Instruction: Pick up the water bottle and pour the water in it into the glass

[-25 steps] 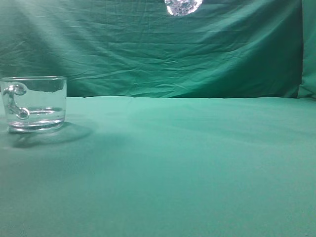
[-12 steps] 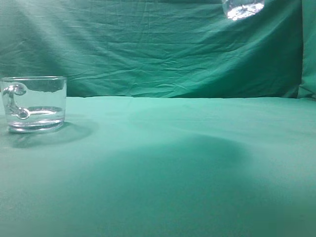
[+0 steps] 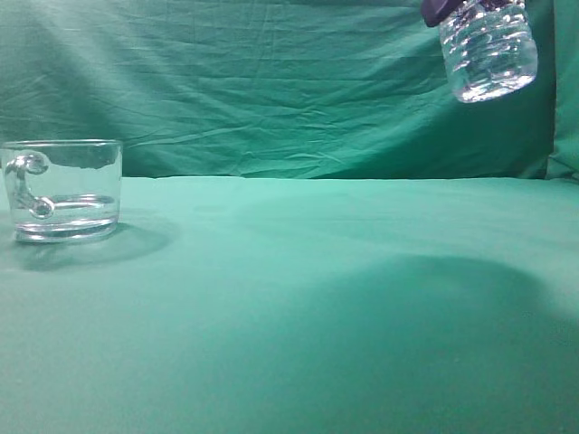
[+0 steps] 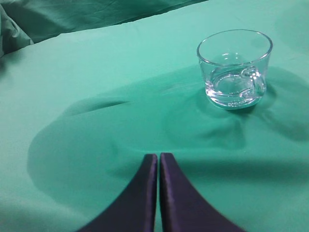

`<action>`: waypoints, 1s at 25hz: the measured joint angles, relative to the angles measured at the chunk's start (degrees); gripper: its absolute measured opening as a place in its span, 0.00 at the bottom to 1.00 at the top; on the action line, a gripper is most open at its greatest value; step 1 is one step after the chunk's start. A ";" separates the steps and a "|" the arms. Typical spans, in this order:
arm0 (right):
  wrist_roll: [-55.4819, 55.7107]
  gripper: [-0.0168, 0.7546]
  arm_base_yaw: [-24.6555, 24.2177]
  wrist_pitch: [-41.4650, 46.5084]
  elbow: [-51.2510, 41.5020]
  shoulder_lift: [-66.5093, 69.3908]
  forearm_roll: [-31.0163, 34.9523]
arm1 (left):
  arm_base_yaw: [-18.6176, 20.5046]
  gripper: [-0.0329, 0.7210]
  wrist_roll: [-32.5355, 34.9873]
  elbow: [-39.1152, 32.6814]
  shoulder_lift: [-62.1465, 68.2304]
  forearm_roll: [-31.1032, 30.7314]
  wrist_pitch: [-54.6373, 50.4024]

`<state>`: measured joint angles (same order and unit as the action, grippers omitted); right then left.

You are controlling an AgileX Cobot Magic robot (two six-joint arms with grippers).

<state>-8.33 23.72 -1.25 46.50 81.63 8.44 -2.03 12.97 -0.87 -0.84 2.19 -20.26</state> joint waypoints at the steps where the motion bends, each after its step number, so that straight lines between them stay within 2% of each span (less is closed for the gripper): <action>1: 0.14 0.43 0.00 0.00 0.00 0.00 0.00 | 0.00 0.04 0.00 0.00 0.00 0.00 0.00; 15: 2.54 0.43 0.00 -2.28 -0.12 -1.14 -0.48 | 0.00 0.04 0.00 0.00 0.00 0.00 0.00; 18: 2.66 0.43 0.00 -5.77 -1.48 -1.14 -2.50 | 0.00 0.04 0.00 0.00 0.00 0.00 0.00; 21: 2.77 0.43 0.00 -14.25 -6.05 -1.14 -4.32 | 0.00 0.04 0.00 0.00 0.00 0.00 0.00; 25: 3.79 0.43 -1.05 -21.34 -11.35 -0.88 -4.78 | 0.00 0.04 0.00 0.00 0.00 0.00 0.00</action>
<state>-4.54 22.66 -22.58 35.15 80.75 3.66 -2.03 12.97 -0.87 -0.84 2.19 -20.26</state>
